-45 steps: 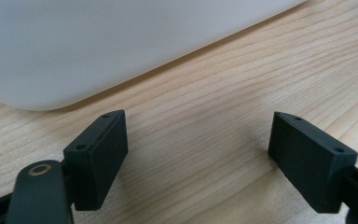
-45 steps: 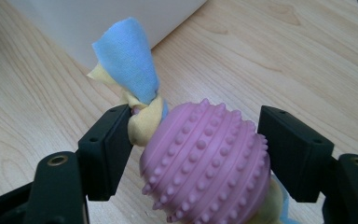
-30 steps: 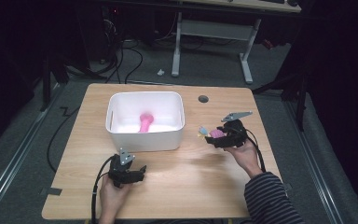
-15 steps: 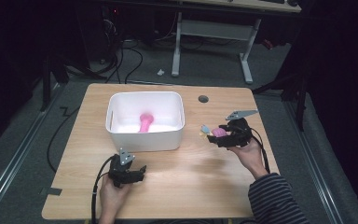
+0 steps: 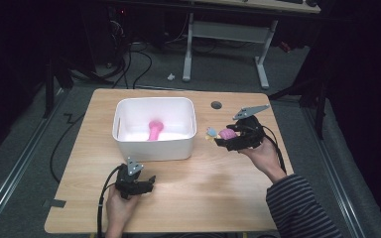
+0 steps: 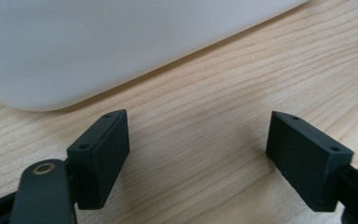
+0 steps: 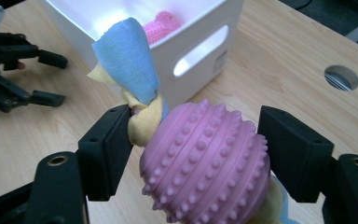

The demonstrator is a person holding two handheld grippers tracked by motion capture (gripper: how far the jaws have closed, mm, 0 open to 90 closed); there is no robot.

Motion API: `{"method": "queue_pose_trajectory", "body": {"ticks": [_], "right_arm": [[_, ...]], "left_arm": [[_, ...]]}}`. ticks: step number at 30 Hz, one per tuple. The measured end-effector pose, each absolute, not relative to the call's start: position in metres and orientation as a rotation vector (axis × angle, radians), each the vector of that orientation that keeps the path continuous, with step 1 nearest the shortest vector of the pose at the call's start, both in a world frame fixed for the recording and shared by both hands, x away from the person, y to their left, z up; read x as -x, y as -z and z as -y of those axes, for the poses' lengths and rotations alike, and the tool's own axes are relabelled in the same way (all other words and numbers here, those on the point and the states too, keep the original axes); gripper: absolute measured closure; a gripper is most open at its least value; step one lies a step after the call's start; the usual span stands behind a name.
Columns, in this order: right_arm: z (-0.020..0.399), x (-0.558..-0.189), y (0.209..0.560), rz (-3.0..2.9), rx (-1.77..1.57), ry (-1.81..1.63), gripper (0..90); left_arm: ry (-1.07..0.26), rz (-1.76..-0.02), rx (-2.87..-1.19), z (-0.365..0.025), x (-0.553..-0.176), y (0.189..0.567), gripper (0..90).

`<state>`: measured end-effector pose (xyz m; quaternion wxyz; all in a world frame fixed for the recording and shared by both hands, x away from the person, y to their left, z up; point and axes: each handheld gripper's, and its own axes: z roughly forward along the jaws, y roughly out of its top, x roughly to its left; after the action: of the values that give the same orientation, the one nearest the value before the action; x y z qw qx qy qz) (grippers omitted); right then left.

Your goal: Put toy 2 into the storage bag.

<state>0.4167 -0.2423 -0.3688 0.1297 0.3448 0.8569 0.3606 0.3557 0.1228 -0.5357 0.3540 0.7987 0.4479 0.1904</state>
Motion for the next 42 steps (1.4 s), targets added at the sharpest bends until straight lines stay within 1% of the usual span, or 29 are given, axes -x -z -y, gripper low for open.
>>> {"method": "queue_pose_trajectory", "body": {"ticks": [6, 19, 34, 42], "right_arm": [[0.228, -0.421, 0.357, -2.513, -0.962, -1.006, 28.2], [0.199, -0.426, 0.332, -2.531, -0.877, -1.041, 28.2], [0.172, -0.441, 0.322, -2.588, -0.837, -1.017, 28.3], [0.151, -0.453, 0.316, -2.603, -0.805, -0.979, 28.3]], "left_arm": [[-0.49, -1.159, -2.064, -0.123, -0.356, 0.536, 21.6], [-0.491, -1.16, -2.063, -0.122, -0.356, 0.536, 21.4], [-0.49, -1.158, -2.065, -0.123, -0.356, 0.536, 21.3], [-0.491, -1.156, -2.07, -0.123, -0.355, 0.536, 21.1]]}}
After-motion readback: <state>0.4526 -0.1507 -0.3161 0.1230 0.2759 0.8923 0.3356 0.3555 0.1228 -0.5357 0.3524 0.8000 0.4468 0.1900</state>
